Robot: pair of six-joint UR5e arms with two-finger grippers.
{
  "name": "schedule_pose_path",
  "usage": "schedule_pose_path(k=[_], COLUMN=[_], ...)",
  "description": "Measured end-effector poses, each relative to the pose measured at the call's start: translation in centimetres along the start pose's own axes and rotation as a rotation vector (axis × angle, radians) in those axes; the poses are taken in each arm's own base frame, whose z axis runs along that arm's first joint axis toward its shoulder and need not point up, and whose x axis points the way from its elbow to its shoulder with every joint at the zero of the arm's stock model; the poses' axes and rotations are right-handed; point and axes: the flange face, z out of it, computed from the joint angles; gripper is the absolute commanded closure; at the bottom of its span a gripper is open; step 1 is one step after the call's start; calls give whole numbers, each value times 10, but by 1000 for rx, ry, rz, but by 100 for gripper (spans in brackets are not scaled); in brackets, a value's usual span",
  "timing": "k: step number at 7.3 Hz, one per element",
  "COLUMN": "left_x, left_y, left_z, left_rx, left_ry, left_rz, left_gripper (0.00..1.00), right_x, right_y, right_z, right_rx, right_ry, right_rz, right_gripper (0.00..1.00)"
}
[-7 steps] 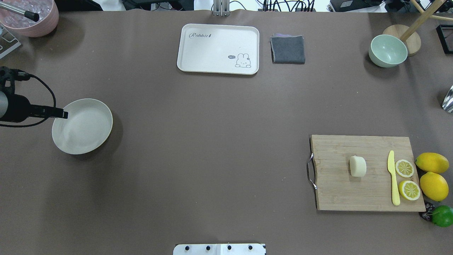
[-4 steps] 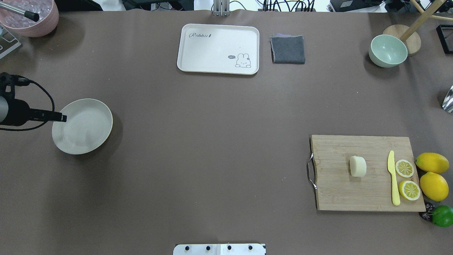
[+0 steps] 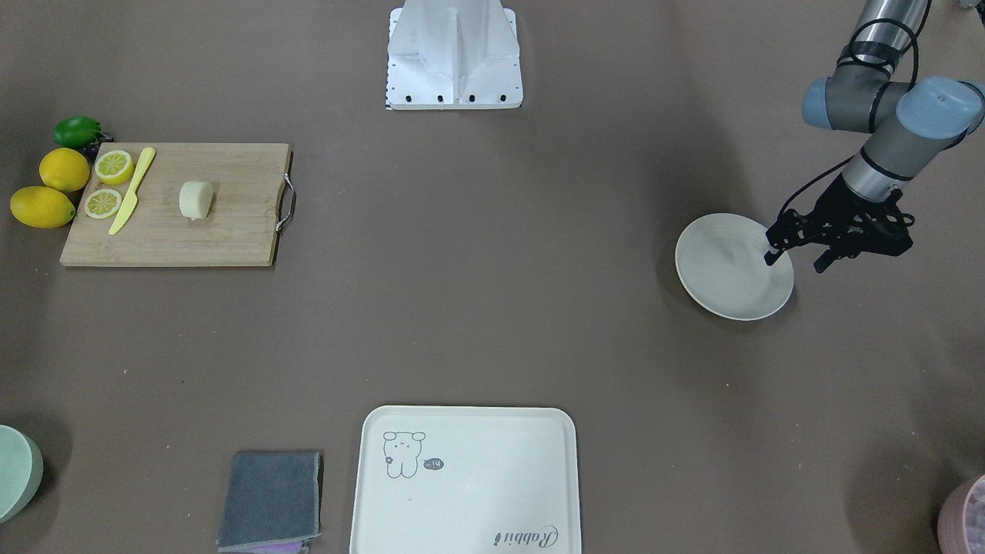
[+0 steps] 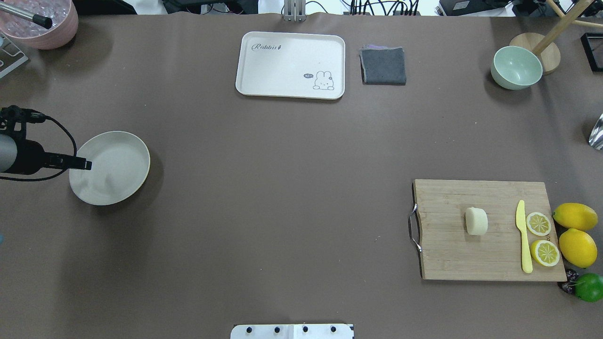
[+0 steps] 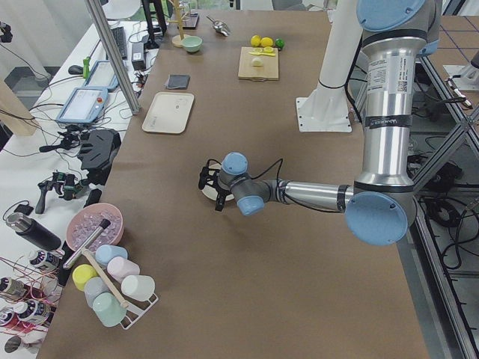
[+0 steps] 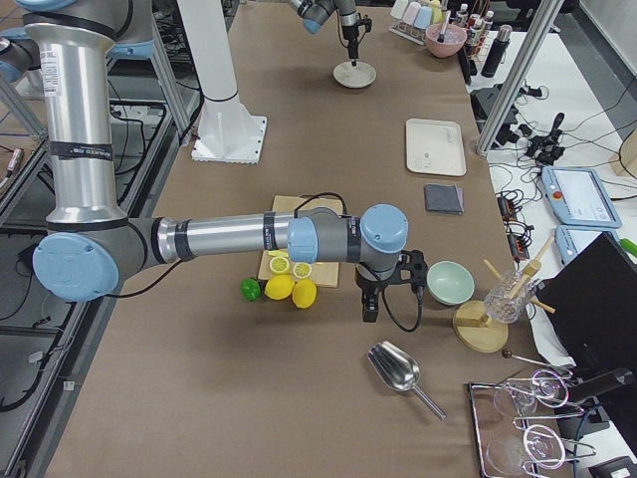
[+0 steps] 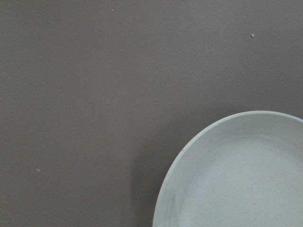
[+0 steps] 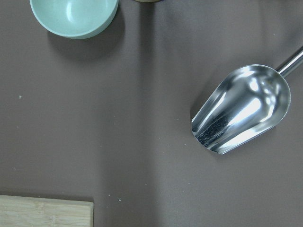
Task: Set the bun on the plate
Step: 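Reach the left gripper to the rim of the white plate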
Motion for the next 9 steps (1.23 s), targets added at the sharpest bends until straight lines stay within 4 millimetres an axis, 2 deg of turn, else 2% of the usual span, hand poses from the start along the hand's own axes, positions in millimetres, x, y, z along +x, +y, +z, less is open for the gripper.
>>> schedule_pose_path(k=[1,2,7,9], left_x=[1,2,4,9], left_y=[3,5,7,4], left_z=[3,4,3,-8], left_rx=[-5,-7,-11,-59], left_ry=[5,7,34,90], left_rz=[5,7,16,-4], left_gripper=[72,100,100,100], right_x=[0,0,1,1], right_y=[0,0,1,1], right_z=[0,0,1,1], right_rx=[0,0,-1,-1], right_ry=[0,0,0,0], right_rz=[0,0,0,-2], right_gripper=[0,0,0,0])
